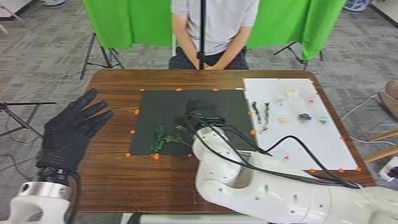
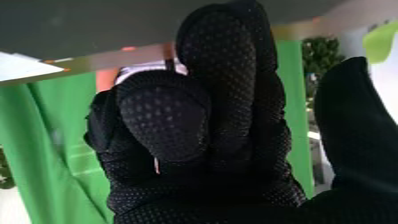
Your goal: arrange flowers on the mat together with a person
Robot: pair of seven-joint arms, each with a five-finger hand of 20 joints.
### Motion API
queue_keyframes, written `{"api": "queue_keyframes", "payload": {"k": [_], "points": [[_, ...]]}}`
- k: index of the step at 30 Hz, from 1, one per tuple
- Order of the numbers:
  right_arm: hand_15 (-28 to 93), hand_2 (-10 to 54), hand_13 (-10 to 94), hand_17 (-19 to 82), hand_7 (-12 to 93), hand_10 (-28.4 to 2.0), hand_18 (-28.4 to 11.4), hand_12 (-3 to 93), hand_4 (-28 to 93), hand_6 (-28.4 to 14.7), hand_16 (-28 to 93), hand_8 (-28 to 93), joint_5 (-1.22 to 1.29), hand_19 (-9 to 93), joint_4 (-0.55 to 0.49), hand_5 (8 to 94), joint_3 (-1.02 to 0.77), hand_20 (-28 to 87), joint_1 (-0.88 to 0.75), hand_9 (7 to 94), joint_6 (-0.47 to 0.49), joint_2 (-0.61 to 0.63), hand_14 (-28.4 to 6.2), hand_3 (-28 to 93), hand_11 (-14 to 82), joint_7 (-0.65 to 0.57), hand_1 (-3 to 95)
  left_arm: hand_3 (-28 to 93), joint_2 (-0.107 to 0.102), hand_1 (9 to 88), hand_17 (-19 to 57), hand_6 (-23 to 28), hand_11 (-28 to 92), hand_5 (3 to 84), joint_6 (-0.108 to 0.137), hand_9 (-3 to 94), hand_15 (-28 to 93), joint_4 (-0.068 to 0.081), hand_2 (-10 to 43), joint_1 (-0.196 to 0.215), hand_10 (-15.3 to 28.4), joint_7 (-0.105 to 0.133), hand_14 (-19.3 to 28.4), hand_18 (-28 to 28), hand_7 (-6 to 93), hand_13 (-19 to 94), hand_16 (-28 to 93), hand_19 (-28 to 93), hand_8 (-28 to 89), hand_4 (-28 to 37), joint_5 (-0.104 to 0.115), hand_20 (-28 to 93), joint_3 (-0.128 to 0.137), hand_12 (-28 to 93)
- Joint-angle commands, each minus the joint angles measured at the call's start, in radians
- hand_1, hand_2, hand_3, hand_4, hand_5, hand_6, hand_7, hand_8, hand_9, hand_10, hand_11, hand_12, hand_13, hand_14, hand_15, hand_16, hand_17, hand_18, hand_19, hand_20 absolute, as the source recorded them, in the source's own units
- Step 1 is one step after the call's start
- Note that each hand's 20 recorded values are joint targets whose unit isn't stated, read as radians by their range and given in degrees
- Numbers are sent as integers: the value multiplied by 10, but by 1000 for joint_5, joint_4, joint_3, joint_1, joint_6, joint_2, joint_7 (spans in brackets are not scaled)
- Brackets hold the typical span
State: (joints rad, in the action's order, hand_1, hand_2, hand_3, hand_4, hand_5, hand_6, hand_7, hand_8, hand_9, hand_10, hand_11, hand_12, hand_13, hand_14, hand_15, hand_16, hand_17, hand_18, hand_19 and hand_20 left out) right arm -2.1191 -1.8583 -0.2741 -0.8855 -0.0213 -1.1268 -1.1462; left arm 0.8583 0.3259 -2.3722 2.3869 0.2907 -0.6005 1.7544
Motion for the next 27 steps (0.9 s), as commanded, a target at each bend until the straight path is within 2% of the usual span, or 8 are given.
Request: {"api": "queue_keyframes", "payload": {"k": [1,2,9,15,19,21,24,27], "points": [[622,76,886,511,136,-123,-265,157,-197,-19,221,-135,38,932,-107,888,-78,277,-68,937,-13,171,-86,585,382,2,267,749,5,222,-88,74,191,349,28,323,450,-22,87,84,162,26,229,176,94,223,-77,383,-83,-240,12,142,39,97],[623,80,886,511,136,-126,-266,157,-196,-20,221,-135,55,932,-116,890,-103,278,-90,937,19,176,-88,586,384,16,262,748,1,222,-88,74,190,349,37,322,450,-26,87,98,162,39,229,176,93,223,-77,383,-83,-240,18,143,42,97],[629,100,878,501,135,-131,-273,157,-192,-27,220,-137,127,932,-128,888,-97,278,-129,937,67,199,-97,586,378,50,254,748,3,222,-88,74,191,349,35,322,450,-22,88,90,162,34,229,176,93,223,-79,383,-83,-242,19,142,40,98],[632,108,874,497,135,-131,-274,160,-194,-27,217,-137,145,932,-132,888,-66,274,-127,937,89,197,-99,585,374,62,250,748,-9,221,-88,73,191,348,35,322,450,-22,88,92,161,49,229,176,94,222,-78,383,-83,-242,23,142,39,97],[634,110,872,496,135,-130,-276,161,-195,-26,216,-138,153,932,-136,889,-45,277,-123,937,98,187,-101,586,375,91,249,749,0,221,-88,73,190,349,32,322,451,-21,88,87,161,34,230,176,94,223,-78,383,-83,-242,19,142,44,97],[635,111,871,493,135,-131,-275,161,-195,-26,216,-138,147,932,-128,889,-26,277,-113,937,99,176,-101,589,375,100,247,749,0,221,-88,74,191,349,31,322,452,-19,89,81,161,30,229,176,94,223,-78,383,-83,-242,16,142,40,97],[636,112,867,489,133,-131,-275,161,-196,-27,216,-139,176,932,-111,884,6,274,-94,937,86,161,-102,592,366,98,245,748,9,222,-88,73,191,349,22,322,452,-13,89,60,161,1,229,176,94,223,-79,384,-83,-242,9,142,34,97],[637,115,860,484,130,-133,-274,165,-196,-28,216,-138,204,932,-100,877,-7,269,-105,937,93,146,-103,596,353,108,243,748,9,222,-88,74,192,349,19,323,452,-6,89,43,161,-5,229,176,94,223,-79,384,-83,-242,8,142,24,98]]}}
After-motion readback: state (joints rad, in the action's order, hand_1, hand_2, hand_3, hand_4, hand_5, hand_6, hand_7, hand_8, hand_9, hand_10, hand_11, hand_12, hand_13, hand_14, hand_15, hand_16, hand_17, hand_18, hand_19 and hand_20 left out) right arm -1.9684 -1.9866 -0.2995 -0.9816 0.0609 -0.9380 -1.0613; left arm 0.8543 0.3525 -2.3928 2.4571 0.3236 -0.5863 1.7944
